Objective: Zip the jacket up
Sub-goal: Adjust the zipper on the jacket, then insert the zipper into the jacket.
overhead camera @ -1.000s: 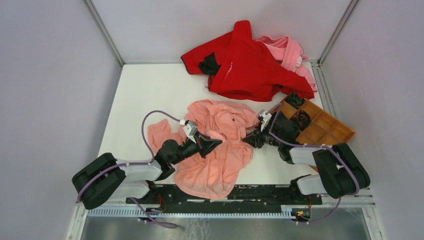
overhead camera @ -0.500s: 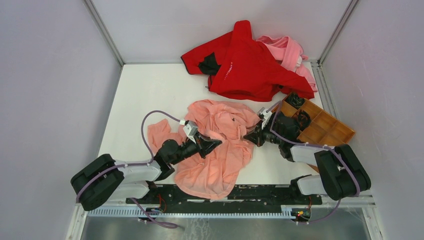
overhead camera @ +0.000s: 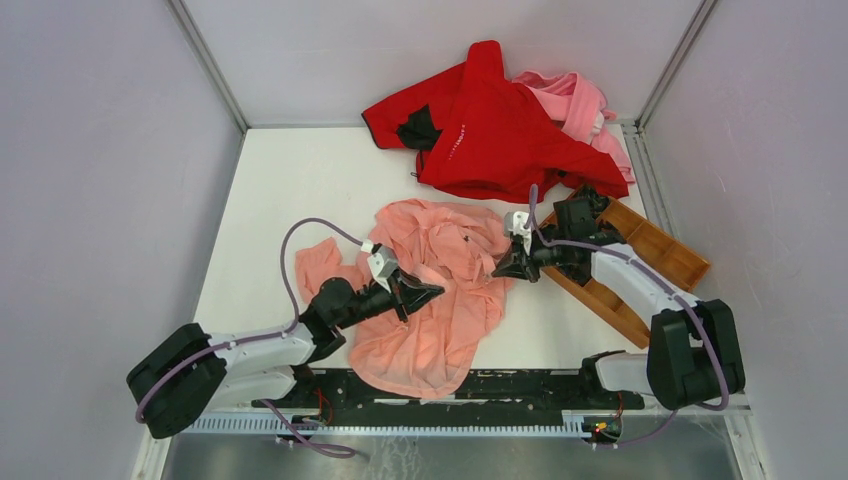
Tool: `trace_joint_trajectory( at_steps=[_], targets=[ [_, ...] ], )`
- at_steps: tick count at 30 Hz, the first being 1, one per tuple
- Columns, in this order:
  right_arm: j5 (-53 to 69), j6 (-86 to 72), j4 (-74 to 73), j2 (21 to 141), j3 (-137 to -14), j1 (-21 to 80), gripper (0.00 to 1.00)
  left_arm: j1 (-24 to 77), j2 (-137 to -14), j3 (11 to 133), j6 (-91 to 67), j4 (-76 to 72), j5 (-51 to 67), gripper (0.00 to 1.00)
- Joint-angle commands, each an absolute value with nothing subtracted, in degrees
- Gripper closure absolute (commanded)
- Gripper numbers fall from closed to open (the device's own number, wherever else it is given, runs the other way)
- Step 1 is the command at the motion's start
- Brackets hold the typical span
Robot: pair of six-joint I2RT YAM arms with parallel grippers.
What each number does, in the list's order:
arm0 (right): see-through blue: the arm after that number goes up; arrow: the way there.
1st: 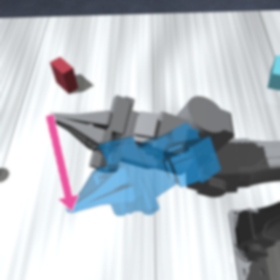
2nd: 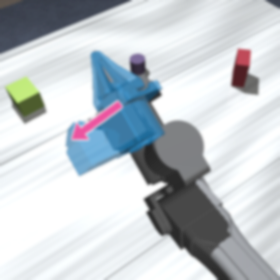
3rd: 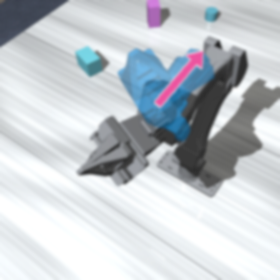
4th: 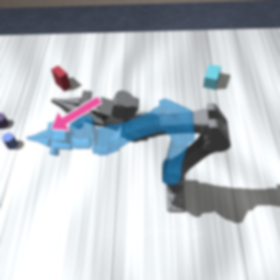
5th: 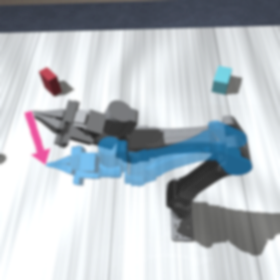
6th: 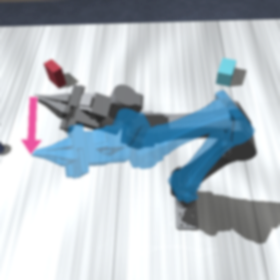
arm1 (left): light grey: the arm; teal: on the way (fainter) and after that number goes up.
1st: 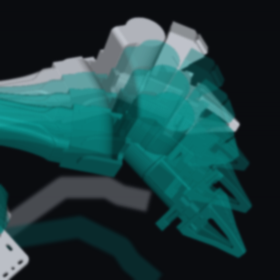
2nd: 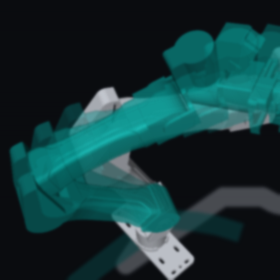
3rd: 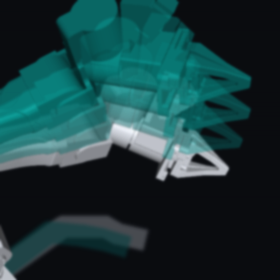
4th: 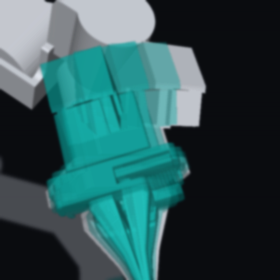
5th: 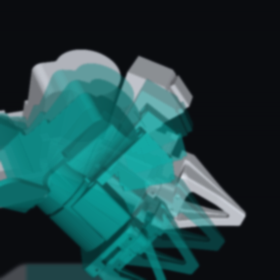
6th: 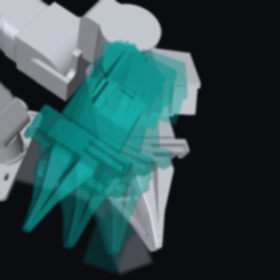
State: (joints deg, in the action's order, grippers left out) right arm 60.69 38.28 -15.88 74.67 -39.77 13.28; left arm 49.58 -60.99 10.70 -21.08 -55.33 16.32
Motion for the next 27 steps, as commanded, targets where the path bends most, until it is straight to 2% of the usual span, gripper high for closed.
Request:
trace_joint_trajectory(
  at_steps=[1,4,8,18,27],
  targets=[
    [66.39,73.6,-52.31,75.99,-48.95,13.17,1.0,49.39,-60.89,13.68,-14.47,-54.5,22.39,0.98],
    [67.74,85.03,-63.97,77.59,-52.33,13.11,1.0,49.85,-63.16,14.84,-12.36,-56.12,23.32,0.98],
    [69.45,88.51,-67.92,78.05,-53.71,13.27,1.0,52.55,-66.87,16.15,-9.14,-60.47,21.11,0.98],
    [72.24,71.74,-58.77,77.7,-55.04,13.25,1.0,59.06,-75.3,17.63,-6.19,-70.49,11.23,0.98],
    [74.51,70.11,-57.77,78.74,-54.58,13.25,1.0,62.85,-78.96,18.24,-6.41,-72.7,3.94,0.98]
  ],
)
